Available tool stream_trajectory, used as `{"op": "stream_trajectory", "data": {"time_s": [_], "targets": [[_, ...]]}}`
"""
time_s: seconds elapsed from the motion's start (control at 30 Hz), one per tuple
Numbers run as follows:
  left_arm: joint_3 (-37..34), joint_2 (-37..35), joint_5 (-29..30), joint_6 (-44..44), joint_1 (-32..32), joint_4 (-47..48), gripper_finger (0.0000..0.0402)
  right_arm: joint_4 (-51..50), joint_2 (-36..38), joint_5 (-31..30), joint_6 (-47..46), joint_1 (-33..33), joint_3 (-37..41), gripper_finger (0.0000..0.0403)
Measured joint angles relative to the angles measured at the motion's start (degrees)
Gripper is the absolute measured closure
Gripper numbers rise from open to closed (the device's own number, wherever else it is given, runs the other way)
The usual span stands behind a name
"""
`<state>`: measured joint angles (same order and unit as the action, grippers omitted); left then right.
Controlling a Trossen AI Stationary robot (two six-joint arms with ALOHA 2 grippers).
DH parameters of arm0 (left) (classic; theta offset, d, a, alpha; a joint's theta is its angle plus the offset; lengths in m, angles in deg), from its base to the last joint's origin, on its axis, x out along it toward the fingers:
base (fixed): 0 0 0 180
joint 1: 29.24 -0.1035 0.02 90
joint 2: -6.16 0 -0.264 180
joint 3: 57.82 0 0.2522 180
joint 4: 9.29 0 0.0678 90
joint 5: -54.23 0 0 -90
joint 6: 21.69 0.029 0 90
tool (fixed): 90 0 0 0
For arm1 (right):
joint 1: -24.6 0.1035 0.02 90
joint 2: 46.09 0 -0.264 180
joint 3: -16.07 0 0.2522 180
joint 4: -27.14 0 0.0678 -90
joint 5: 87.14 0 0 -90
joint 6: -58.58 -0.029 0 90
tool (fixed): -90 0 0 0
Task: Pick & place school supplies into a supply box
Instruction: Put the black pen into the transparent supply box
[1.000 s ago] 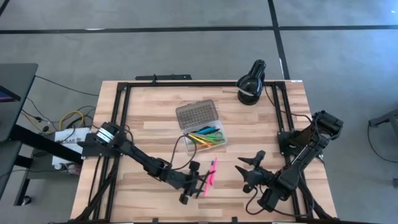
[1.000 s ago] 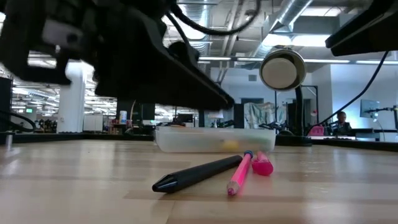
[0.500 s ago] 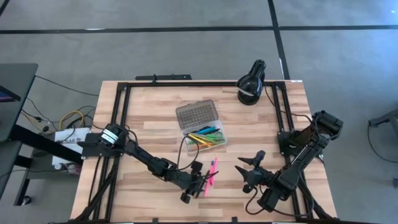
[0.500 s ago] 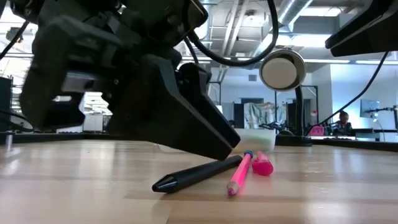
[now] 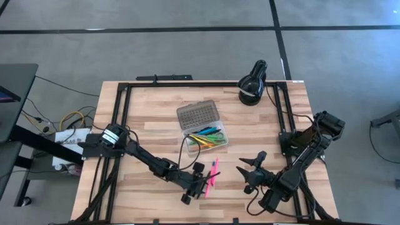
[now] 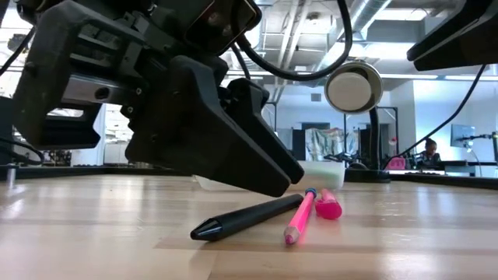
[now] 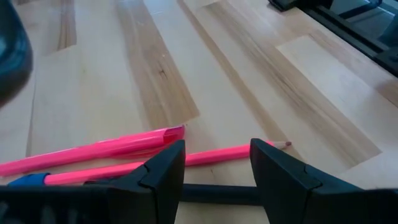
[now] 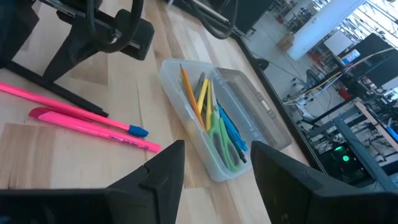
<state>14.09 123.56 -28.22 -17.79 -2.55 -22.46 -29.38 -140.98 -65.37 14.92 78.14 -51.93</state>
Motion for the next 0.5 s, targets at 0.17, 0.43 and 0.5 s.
{"op": "stream_trajectory", "data": {"time_s": [0.17,0.43,0.5], "targets": [[0.0,0.0,-0.28,0.33,-0.09,0.04,0.0225,0.0,0.0,0.0,0.0,0.0,0.0,0.0226],[-0.02,-0.02,-0.29,0.18,-0.09,2.56,0.0225,-0.02,0.0,0.02,0.02,0.0,0.0,0.0226],[-0.02,-0.03,-0.29,-0.17,-0.09,3.23,0.0225,-0.02,0.0,0.02,0.02,0.0,0.0,0.0226]]}}
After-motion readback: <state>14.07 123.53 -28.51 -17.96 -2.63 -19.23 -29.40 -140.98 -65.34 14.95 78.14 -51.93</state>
